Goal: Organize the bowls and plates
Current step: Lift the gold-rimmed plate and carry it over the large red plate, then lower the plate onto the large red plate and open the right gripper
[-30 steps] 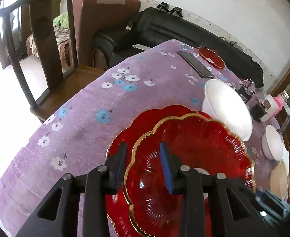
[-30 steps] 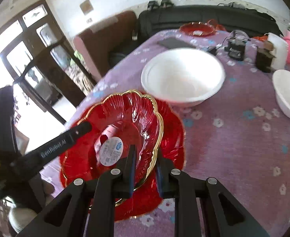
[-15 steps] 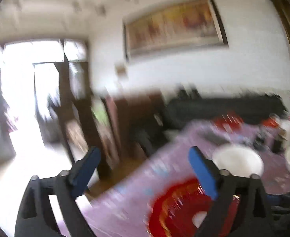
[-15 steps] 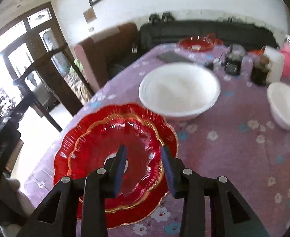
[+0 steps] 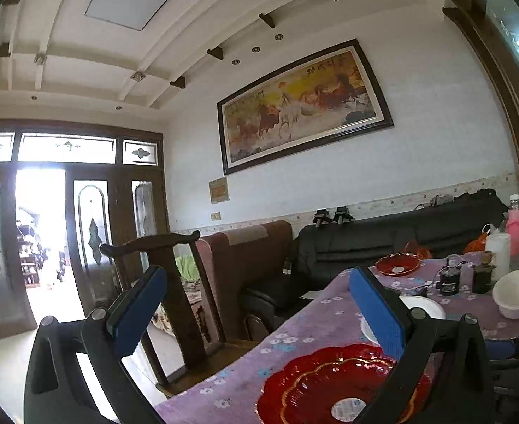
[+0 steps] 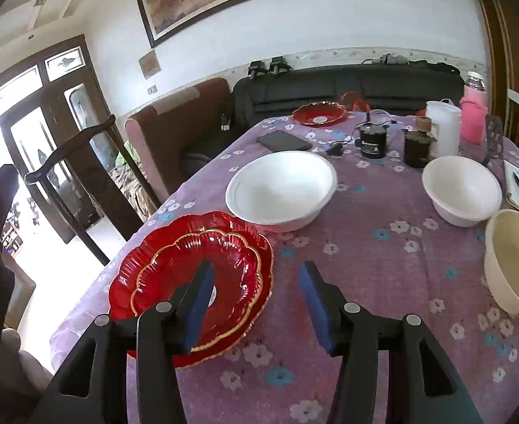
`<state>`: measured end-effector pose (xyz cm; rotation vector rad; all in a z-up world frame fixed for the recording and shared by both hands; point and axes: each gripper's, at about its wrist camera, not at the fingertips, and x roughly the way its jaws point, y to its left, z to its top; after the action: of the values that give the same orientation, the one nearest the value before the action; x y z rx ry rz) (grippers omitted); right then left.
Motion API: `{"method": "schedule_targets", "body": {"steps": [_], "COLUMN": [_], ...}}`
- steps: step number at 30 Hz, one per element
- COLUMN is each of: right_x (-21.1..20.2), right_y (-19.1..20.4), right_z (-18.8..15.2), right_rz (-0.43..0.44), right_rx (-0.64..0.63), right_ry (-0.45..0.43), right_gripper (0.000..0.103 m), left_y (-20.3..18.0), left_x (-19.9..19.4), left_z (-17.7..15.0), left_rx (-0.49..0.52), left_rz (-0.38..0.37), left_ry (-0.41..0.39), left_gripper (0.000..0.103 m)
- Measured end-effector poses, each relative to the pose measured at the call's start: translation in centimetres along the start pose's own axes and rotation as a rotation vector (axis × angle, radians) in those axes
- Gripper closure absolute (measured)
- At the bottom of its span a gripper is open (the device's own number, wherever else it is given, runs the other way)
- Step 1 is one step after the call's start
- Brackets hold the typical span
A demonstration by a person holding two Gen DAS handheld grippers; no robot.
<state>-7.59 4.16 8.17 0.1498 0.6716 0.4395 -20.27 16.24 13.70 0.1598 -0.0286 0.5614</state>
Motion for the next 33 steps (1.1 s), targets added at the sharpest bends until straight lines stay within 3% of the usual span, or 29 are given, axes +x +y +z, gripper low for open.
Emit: {"method": "schedule_targets", "body": {"steps": [16,25,30,33], "right_x": [-4.4,-5.4,-6.4,-8.2], "right_y": [-1.5,-2.8,-3.6,-4.5], "right_z": [-1.2,-1.6,-1.2,0.1], "right_rz": [-0.016,-0.033,-0.046,-0.074], "right_rx": [0.022,0.044,0.044,0.030], "right_ry": [-0.063,-0.070,-0.080,-0.118], "right_gripper": [0.039,0.036,0.035,0.035], "left_y": [-0.9,-1.5,-1.2,0.6], "left_x": [-2.9,-3.6,-2.6,-1.7], "left_z": [1.0,1.2,2.2,5.1], "left_rx": [-0.025,-0.014,-0.013,-0.037], "left_rz": [-0.037,-0.066,-0.135,-0.213], "left_ry": [-0.060,-0.054,0.011,0.018], "left_gripper": [0.000,0.000,0.000,0.000]}}
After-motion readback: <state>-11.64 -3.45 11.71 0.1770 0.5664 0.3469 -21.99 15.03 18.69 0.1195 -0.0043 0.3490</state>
